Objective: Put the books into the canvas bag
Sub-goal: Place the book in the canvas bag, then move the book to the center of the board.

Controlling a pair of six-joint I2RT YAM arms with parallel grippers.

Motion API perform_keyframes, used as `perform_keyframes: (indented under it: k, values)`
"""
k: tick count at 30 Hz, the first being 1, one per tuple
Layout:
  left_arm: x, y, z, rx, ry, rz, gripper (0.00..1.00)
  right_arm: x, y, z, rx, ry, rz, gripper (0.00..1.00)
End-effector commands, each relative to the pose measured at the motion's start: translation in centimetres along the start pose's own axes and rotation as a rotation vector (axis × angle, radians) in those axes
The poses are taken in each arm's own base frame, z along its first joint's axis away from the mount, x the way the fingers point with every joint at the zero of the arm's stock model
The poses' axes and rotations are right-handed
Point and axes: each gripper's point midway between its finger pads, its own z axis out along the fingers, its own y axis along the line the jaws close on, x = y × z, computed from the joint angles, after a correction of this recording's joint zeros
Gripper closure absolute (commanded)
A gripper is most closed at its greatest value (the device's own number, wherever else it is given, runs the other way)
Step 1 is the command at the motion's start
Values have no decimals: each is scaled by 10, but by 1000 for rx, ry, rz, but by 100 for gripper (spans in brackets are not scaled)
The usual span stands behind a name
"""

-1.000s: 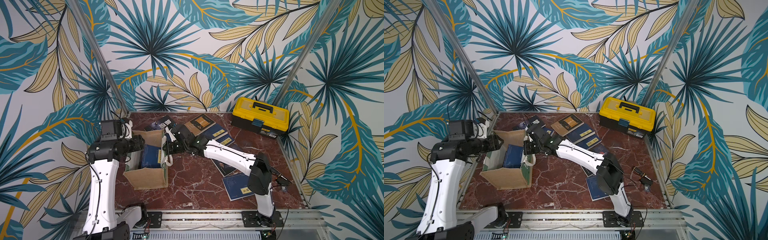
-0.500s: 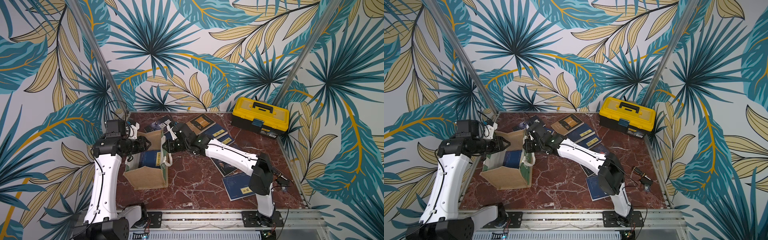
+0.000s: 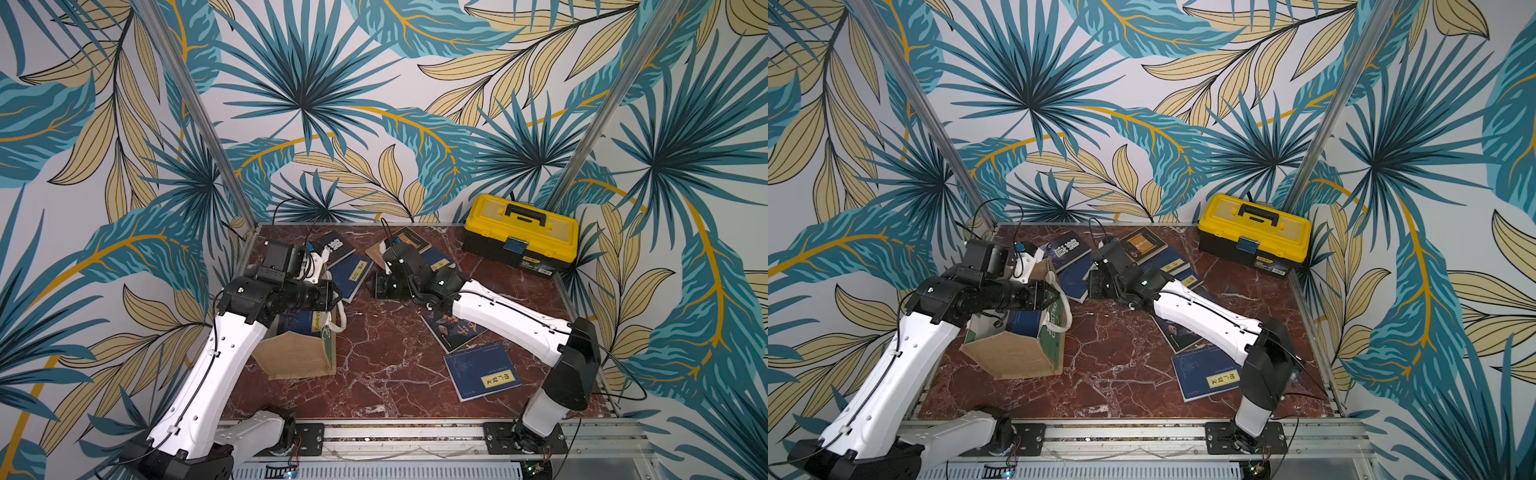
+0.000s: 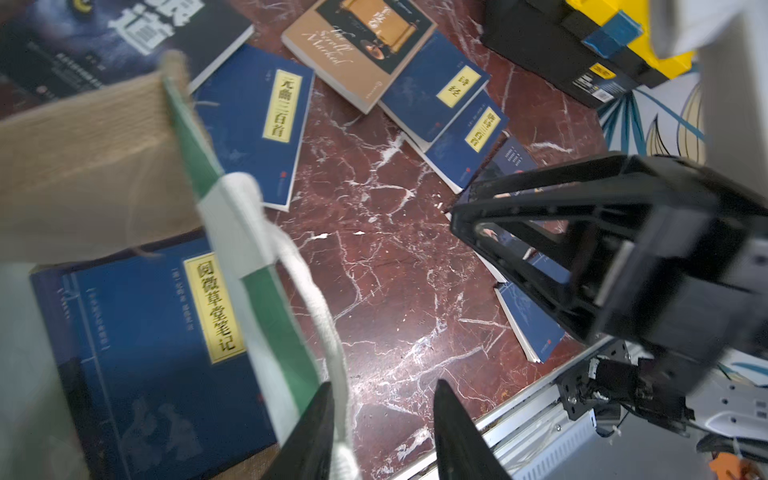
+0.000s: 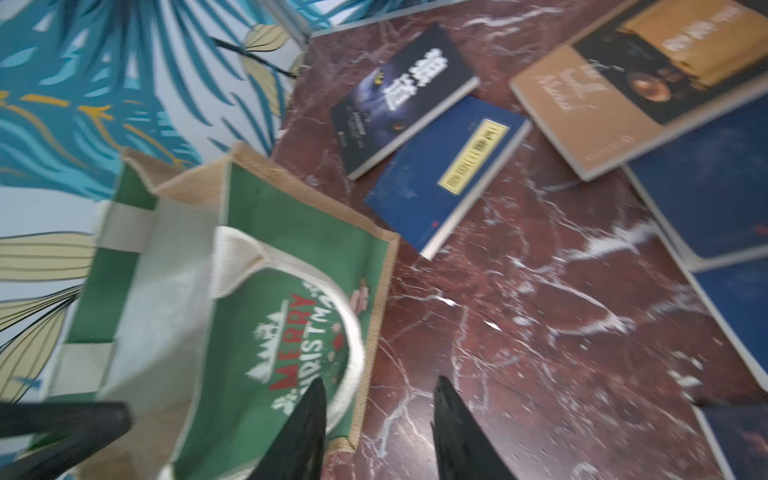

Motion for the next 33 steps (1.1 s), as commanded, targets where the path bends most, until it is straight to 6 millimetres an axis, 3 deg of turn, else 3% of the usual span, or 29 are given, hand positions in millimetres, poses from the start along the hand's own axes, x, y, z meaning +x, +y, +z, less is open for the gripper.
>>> perform_keyframes:
  k: [1, 10, 17, 22, 26, 33]
  values:
    - [-23, -25, 10, 12, -77, 73, 59, 18, -63, -15, 196, -7, 105, 54]
    - [10, -90, 89, 114, 78, 220, 58, 96, -202, -69, 535, -15, 398, 50]
    - [50, -133, 149, 201, 175, 287, 58, 166, -273, -130, 745, -1, 551, 45]
    - [77, -160, 190, 232, 249, 343, 51, 200, -295, -152, 777, 3, 649, 43]
    - [95, -182, 213, 269, 300, 386, 48, 209, -304, -161, 845, 46, 636, 41]
    - [117, -213, 242, 351, 357, 418, 48, 236, -310, -147, 874, 156, 651, 36]
